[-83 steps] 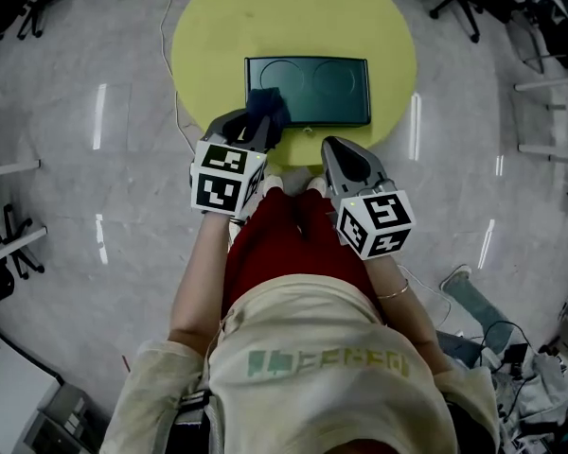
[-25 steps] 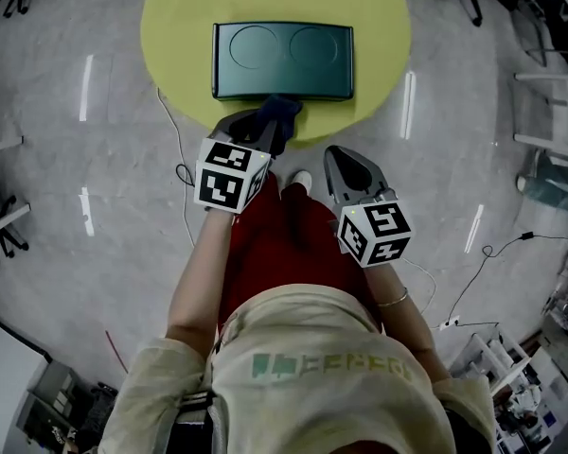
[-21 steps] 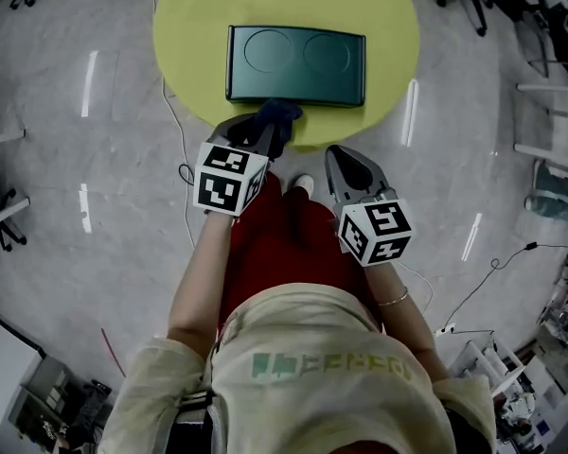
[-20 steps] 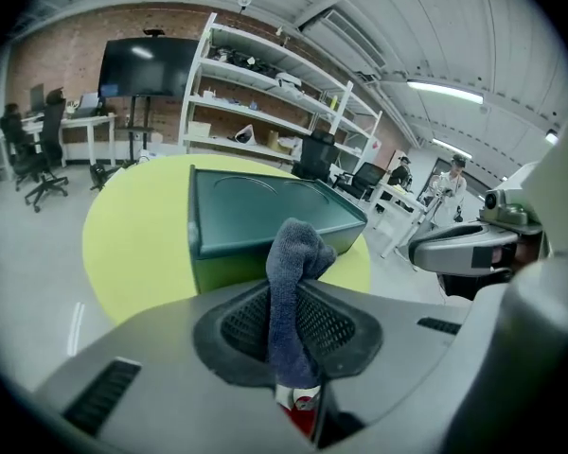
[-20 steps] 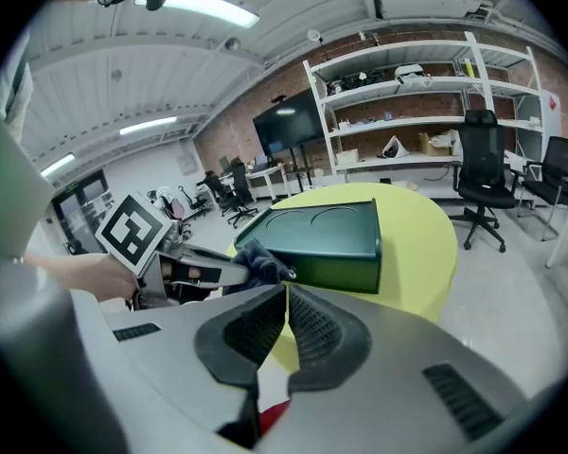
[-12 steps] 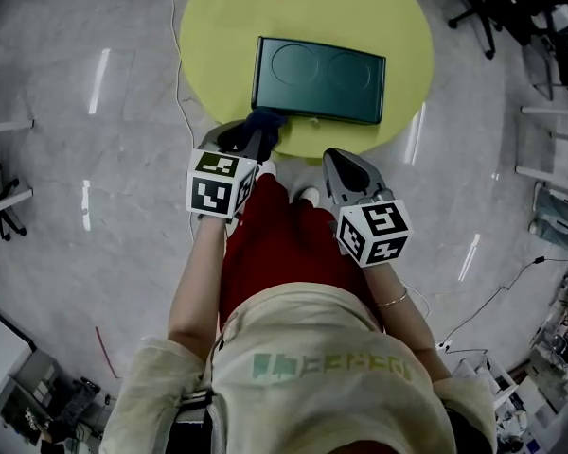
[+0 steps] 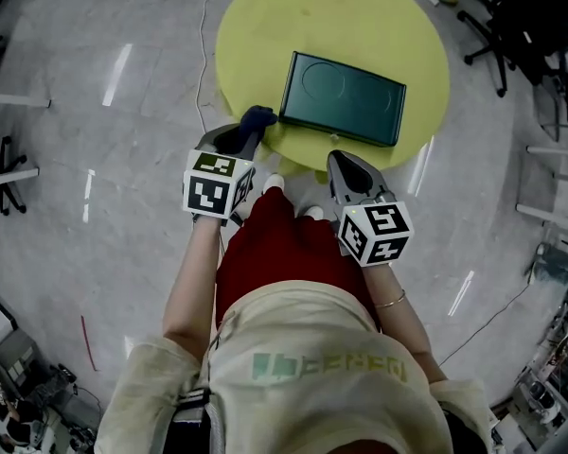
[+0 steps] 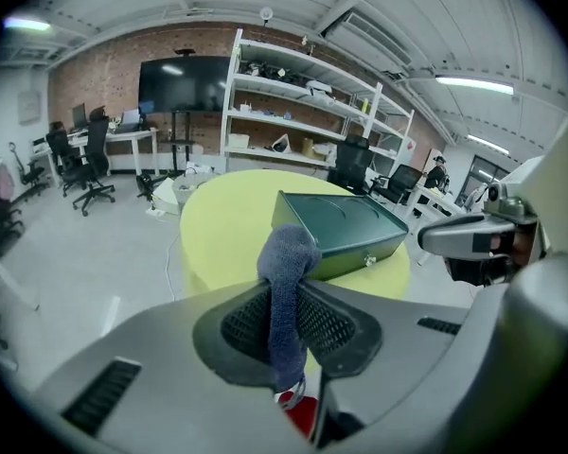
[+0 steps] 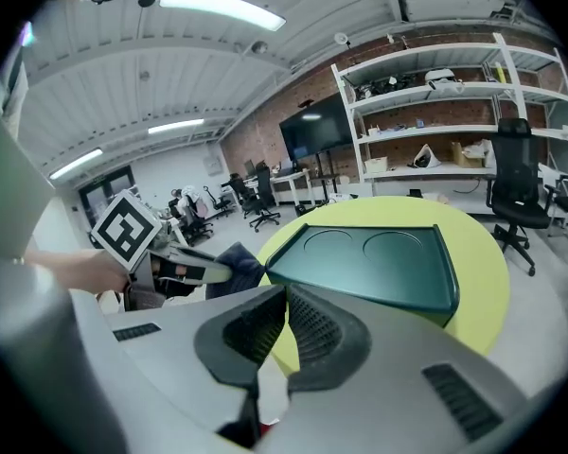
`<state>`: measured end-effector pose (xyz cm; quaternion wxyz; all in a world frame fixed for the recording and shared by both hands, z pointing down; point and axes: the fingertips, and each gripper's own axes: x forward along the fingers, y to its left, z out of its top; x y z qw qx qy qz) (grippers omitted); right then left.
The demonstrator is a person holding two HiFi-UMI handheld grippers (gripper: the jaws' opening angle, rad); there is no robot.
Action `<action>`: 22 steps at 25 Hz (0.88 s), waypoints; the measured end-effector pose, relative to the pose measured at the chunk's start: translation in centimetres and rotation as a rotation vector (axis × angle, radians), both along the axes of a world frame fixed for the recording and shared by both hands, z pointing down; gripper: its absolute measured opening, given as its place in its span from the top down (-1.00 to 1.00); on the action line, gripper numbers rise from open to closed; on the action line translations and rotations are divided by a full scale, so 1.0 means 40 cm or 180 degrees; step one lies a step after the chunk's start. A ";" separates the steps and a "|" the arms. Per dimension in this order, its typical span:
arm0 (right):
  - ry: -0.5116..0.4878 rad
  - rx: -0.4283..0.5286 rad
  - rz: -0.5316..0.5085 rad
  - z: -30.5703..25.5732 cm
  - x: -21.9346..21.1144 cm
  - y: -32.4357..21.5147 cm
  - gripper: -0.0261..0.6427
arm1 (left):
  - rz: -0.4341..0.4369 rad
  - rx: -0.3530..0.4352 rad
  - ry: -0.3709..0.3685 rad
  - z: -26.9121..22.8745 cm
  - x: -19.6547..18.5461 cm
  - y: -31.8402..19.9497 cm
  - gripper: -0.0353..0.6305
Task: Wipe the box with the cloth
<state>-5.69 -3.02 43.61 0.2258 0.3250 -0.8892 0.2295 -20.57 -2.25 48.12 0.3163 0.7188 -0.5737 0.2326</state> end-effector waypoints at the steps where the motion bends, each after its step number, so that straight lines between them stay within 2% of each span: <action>1: -0.0002 0.0011 -0.0016 -0.002 -0.006 -0.002 0.81 | -0.0016 0.0052 0.0008 -0.011 -0.010 -0.013 0.71; 6: 0.0034 0.0023 0.0035 -0.004 -0.043 0.003 0.81 | 0.0002 0.0266 0.0055 -0.048 -0.077 -0.091 0.71; 10: 0.0103 0.0031 0.0196 0.000 -0.028 -0.034 0.81 | 0.0102 0.0382 0.0048 -0.049 -0.085 -0.197 0.71; 18: 0.0258 -0.0089 0.0481 0.030 -0.038 -0.075 0.81 | 0.0325 0.0364 0.0088 -0.003 -0.113 -0.369 0.71; 22: 0.0290 -0.0144 0.0493 0.038 -0.034 -0.099 0.81 | 0.0349 0.0343 0.0130 0.010 -0.105 -0.419 0.71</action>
